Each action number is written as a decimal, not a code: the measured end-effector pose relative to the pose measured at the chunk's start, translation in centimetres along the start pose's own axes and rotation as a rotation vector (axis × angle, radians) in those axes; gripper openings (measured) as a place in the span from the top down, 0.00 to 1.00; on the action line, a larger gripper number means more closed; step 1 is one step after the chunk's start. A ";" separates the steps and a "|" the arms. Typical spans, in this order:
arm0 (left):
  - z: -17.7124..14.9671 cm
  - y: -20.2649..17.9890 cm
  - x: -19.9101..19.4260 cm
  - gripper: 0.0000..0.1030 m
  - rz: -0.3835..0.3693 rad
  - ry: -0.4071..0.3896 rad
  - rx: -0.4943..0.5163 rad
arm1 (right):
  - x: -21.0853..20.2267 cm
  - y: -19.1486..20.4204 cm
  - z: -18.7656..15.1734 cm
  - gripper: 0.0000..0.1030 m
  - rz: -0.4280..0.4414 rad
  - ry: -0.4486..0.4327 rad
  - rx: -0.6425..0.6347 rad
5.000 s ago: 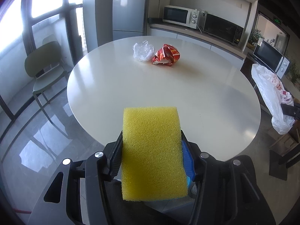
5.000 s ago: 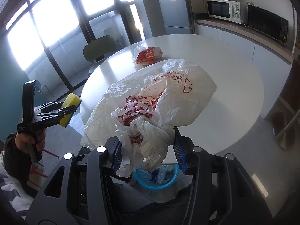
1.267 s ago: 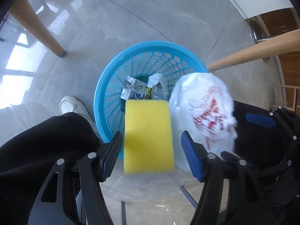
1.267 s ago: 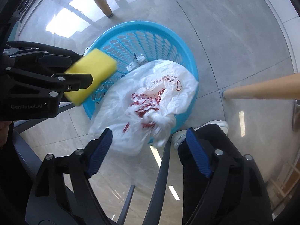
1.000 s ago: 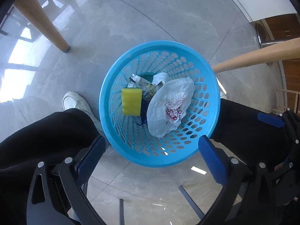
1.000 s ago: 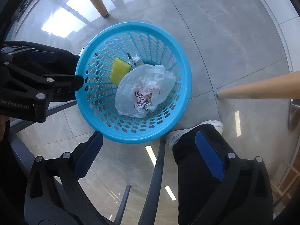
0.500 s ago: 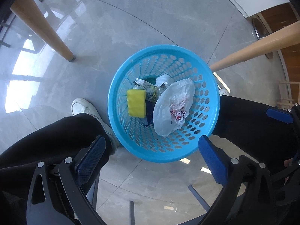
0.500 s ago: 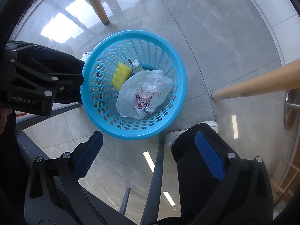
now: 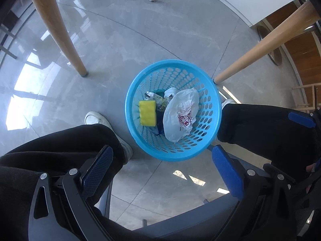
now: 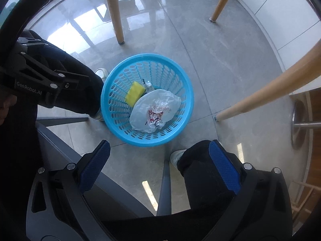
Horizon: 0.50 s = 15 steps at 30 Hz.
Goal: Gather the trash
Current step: 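Raise both tools back up to the table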
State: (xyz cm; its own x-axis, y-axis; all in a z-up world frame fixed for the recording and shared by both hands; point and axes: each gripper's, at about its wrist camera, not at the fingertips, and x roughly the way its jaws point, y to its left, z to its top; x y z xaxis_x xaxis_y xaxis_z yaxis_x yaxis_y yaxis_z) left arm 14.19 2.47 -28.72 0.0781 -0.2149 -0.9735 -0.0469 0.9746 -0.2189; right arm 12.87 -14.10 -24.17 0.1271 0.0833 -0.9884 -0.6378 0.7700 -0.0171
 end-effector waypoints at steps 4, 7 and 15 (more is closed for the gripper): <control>-1.0 0.6 -1.9 0.06 -0.010 -0.038 -0.012 | -2.2 -0.4 -1.3 0.08 0.016 -0.051 0.032; -1.9 0.7 -3.4 0.06 0.002 -0.070 -0.003 | -4.2 -0.7 -1.9 0.08 0.031 -0.097 0.049; -3.4 0.3 -7.3 0.06 0.037 -0.174 0.024 | -8.1 -0.9 -3.8 0.08 0.067 -0.185 0.098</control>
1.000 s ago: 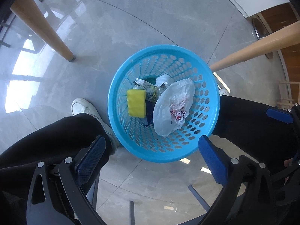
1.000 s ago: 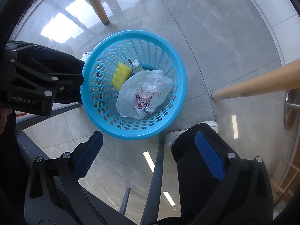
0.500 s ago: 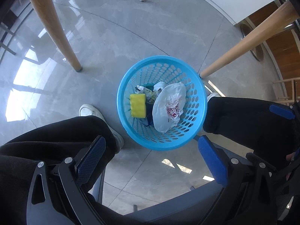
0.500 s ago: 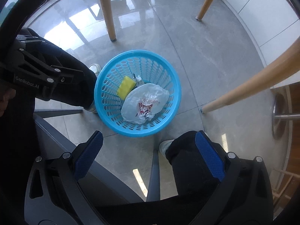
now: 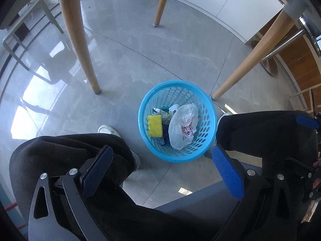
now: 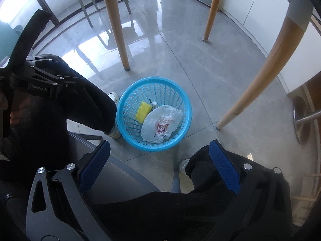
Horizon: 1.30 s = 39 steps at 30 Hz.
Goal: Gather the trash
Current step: 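Raise both tools back up to the table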
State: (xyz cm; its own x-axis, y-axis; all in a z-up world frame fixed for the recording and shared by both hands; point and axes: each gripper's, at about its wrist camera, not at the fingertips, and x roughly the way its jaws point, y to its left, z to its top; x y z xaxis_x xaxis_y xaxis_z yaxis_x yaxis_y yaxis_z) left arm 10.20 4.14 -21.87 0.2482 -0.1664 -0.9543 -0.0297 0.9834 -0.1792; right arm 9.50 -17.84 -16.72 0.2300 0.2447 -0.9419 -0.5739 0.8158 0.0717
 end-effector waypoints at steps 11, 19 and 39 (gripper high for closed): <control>-2.1 0.2 -7.3 0.06 -0.024 -0.176 -0.005 | -7.6 0.9 -0.7 0.08 -0.027 -0.138 -0.048; -2.9 -0.4 -11.9 0.06 -0.030 -0.299 0.008 | -12.4 1.5 -0.9 0.08 0.001 -0.229 -0.077; 2.6 -1.3 -21.7 0.06 -0.012 -0.521 0.094 | -25.4 0.4 4.6 0.08 0.246 -0.506 -0.017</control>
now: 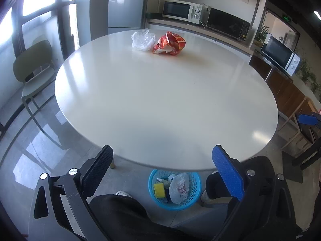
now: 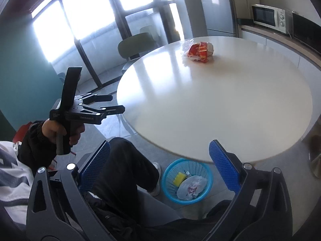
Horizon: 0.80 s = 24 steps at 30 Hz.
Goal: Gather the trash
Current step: 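Raise both tools back up to the table, then grasp the clear plastic bag with the left tool while the right tool grasps the red snack bag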
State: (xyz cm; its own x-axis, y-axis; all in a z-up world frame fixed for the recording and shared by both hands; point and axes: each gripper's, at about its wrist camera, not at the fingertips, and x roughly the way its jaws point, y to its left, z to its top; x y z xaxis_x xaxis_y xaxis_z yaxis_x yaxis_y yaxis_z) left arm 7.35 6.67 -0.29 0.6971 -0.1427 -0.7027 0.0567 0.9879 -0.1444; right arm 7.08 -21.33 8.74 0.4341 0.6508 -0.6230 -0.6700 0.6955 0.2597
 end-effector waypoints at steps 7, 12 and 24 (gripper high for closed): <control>5.7 1.6 1.3 0.06 0.034 -0.015 -0.015 | 2.5 -1.7 6.1 0.08 -0.083 -0.021 0.007; 10.7 2.9 3.6 0.06 0.090 -0.030 0.008 | 6.3 -2.9 11.0 0.08 -0.096 -0.010 0.034; 20.3 6.8 11.5 0.06 0.124 0.016 -0.084 | 17.2 -6.4 19.6 0.08 -0.194 0.034 0.101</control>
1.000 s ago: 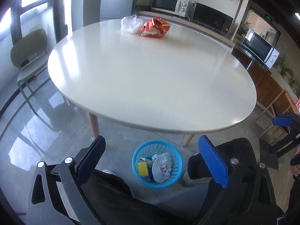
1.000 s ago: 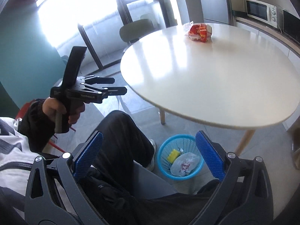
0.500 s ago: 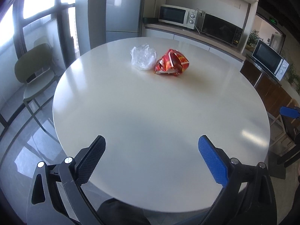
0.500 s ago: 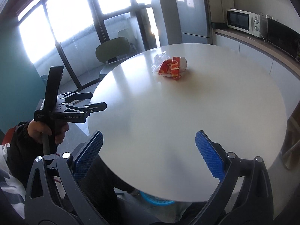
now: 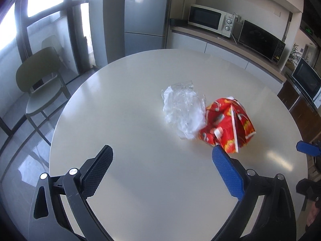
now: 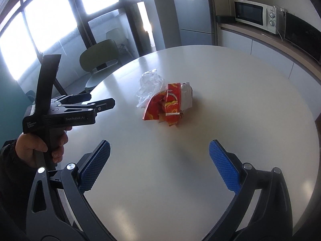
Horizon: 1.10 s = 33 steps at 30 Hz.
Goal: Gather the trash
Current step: 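Grasp the clear plastic bag with the left tool while the right tool grasps the red snack bag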
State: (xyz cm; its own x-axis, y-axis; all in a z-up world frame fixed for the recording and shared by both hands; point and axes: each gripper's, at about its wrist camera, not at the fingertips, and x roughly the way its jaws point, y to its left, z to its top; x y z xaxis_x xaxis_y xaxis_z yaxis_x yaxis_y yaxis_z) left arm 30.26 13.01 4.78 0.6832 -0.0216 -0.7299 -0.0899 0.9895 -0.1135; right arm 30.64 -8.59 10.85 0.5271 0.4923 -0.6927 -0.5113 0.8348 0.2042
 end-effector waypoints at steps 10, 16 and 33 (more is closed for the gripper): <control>5.7 -0.1 6.5 0.06 -0.021 0.047 -0.027 | 7.6 -0.1 3.1 0.08 -0.072 0.047 0.032; 6.3 -1.0 9.7 0.06 -0.023 0.085 0.035 | 11.0 0.3 4.3 0.08 -0.107 0.080 0.043; 5.3 -0.6 10.8 0.56 -0.159 0.127 0.036 | 10.4 -2.1 2.4 0.59 -0.084 0.086 0.085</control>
State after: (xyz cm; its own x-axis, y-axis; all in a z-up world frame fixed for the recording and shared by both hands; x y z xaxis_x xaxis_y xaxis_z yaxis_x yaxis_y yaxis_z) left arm 41.49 12.89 0.56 0.5899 -0.1935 -0.7840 0.0391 0.9766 -0.2116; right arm 38.87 -4.65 4.91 0.5038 0.4000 -0.7657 -0.4062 0.8919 0.1986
